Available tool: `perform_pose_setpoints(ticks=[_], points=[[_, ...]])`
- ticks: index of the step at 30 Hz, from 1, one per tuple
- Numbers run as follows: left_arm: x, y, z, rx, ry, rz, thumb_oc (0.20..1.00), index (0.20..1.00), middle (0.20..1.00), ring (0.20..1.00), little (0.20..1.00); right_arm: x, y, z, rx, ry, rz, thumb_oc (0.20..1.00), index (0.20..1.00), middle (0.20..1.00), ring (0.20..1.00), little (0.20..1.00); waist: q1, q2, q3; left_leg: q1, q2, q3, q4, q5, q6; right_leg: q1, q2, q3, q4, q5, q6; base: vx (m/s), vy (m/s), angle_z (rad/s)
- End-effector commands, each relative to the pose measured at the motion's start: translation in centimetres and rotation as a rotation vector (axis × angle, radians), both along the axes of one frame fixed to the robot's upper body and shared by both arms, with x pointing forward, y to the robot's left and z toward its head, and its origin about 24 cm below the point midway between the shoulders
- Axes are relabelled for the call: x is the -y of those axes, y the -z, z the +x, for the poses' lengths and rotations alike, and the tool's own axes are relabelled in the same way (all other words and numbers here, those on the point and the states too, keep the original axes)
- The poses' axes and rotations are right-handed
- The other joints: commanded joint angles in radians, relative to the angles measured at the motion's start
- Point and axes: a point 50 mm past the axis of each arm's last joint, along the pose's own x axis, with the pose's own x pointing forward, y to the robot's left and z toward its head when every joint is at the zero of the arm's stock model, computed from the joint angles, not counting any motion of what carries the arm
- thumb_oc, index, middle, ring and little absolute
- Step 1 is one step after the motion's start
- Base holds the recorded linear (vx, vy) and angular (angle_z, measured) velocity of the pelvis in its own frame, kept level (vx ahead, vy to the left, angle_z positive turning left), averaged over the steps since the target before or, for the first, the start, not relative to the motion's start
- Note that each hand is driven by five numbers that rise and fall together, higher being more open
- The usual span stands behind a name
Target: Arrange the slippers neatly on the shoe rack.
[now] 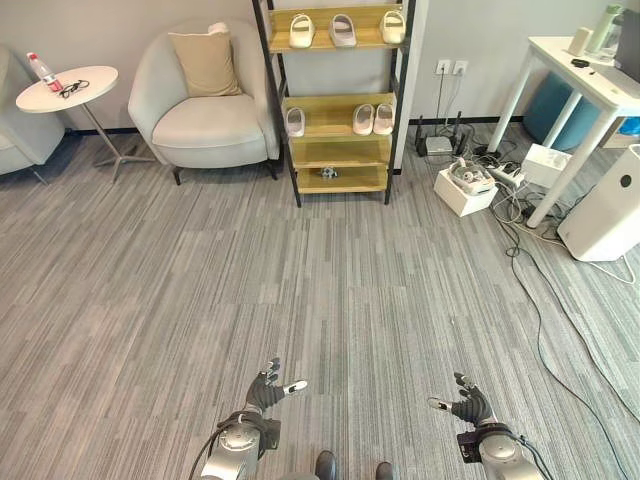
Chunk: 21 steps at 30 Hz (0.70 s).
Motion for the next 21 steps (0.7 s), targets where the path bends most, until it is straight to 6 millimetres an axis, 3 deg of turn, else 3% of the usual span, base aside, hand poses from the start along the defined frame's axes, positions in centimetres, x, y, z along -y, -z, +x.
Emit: perform_pose_setpoints(ticks=[1, 7, 14, 21], points=[[-0.1, -1.1, 1.9, 0.074, 0.003, 0.003, 1.0, 1.0, 1.0, 1.0, 1.0, -0.2, -0.9, 1.4, 0.073, 0.005, 0.041, 1.0, 1.0, 1.0, 1.0, 1.0, 0.011, -0.038, -0.022, 0.06, 0.018, -0.064, -0.007, -0.137, -0.031, -0.01, -0.064, 0.01, 0.0, -0.051, 0.069, 0.01, -0.002, -0.07], [-0.1, -0.7, 1.5, 0.058, -0.039, -0.026, 1.0, 1.0, 1.0, 1.0, 1.0, -0.6, -0.7, 1.3, 0.062, 0.011, 0.076, 1.0, 1.0, 1.0, 1.0, 1.0, 0.011, -0.038, -0.029, 0.068, 0.016, -0.067, -0.007, -0.135, -0.031, 0.001, -0.064, 0.005, 0.0, -0.057, 0.064, 0.0, -0.002, -0.05], [-0.2, -1.6, 1.8, 0.107, -0.084, -0.101, 1.0, 1.0, 1.0, 1.0, 1.0, -1.0, -1.2, 2.1, 0.089, -0.019, 0.103, 1.0, 1.0, 1.0, 1.0, 1.0, 0.027, -0.037, -0.024, 0.06, 0.012, -0.084, -0.007, -0.125, -0.03, -0.002, -0.067, -0.009, 0.0, -0.052, 0.063, -0.01, -0.002, 0.04], [-0.2, -2.2, 2.3, 0.141, -0.047, -0.068, 1.0, 1.0, 1.0, 1.0, 1.0, -2.1, -2.4, 3.2, 0.155, -0.095, 0.125, 1.0, 1.0, 1.0, 1.0, 1.0, 0.035, -0.044, -0.02, 0.056, 0.012, -0.093, -0.007, -0.122, -0.031, -0.005, -0.065, -0.014, 0.0, -0.053, 0.062, 0.01, -0.008, 0.03]])
